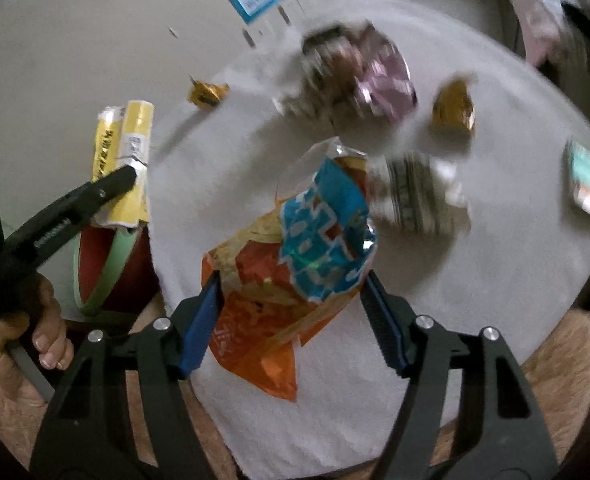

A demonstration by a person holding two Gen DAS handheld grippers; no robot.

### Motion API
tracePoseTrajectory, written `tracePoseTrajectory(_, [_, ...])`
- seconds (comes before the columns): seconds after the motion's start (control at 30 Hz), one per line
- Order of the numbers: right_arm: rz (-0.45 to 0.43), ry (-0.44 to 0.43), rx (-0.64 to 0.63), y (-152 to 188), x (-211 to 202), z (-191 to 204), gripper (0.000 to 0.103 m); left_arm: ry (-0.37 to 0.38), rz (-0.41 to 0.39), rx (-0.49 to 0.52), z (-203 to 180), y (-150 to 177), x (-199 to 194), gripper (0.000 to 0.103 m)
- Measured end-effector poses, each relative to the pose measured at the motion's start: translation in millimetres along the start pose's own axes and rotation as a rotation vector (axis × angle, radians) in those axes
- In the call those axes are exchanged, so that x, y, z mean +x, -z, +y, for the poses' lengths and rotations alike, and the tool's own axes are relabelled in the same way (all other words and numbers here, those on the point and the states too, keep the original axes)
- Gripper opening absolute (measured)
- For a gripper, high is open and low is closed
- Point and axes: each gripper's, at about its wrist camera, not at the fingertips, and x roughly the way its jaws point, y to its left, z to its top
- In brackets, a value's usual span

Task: Collect trash
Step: 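Carry the yellow carton and orange bag over the green bucket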

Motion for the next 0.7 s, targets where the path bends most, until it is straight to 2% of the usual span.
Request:
tracePoseTrajectory(0.33, [-0.116,0.062,-0.118,-26.7,-29.0,24.9,0.067,-0.027,-0.069,-0.025,13.4,-9.0,-24.5,0.029])
tracePoseTrajectory(0.7, [-0.169,0.071,-0.180,-40.7,-41.0,49.3,0.067,-0.086,-0.108,-0.082,43.1,-8.6,-41.1,0.029])
